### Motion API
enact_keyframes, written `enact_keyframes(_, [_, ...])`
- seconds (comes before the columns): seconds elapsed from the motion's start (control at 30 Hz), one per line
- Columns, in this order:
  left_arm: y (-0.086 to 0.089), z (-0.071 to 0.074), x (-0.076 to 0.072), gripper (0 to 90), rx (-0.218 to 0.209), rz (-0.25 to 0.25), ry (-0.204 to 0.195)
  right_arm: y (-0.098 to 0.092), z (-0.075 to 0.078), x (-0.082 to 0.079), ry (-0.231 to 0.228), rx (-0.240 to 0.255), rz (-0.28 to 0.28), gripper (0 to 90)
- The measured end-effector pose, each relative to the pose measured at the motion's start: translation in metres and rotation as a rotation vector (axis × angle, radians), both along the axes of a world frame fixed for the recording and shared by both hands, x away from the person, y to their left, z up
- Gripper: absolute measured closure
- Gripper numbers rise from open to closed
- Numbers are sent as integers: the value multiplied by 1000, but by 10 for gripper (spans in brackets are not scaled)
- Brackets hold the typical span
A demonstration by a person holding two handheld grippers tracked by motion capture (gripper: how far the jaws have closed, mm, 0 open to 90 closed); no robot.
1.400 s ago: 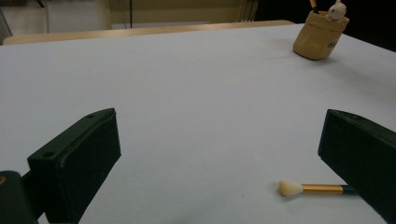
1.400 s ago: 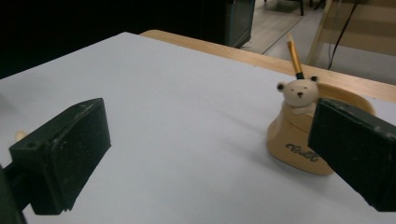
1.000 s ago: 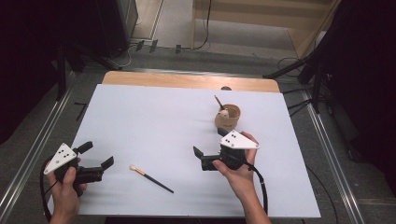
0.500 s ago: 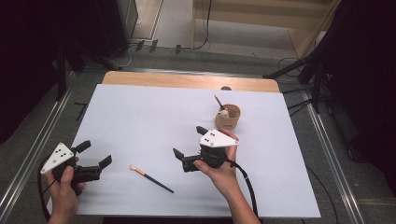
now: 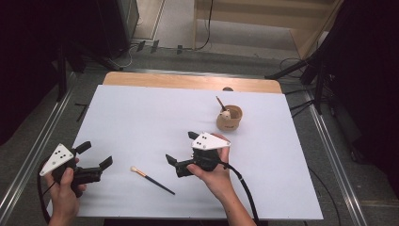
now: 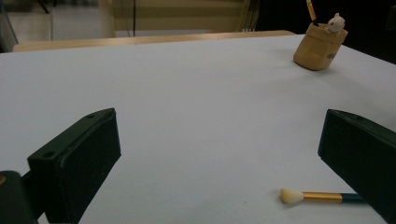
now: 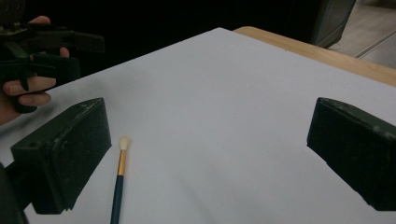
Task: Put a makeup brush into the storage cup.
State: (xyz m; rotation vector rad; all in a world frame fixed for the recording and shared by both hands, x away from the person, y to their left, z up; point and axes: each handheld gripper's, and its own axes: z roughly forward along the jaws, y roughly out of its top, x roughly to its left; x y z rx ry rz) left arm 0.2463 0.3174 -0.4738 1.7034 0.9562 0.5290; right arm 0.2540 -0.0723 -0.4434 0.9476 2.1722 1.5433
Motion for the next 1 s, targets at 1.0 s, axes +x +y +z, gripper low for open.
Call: enact_keyframes(1.0, [-1, 1, -1, 0, -12, -5, -4, 36, -8, 11, 188, -224, 149, 61])
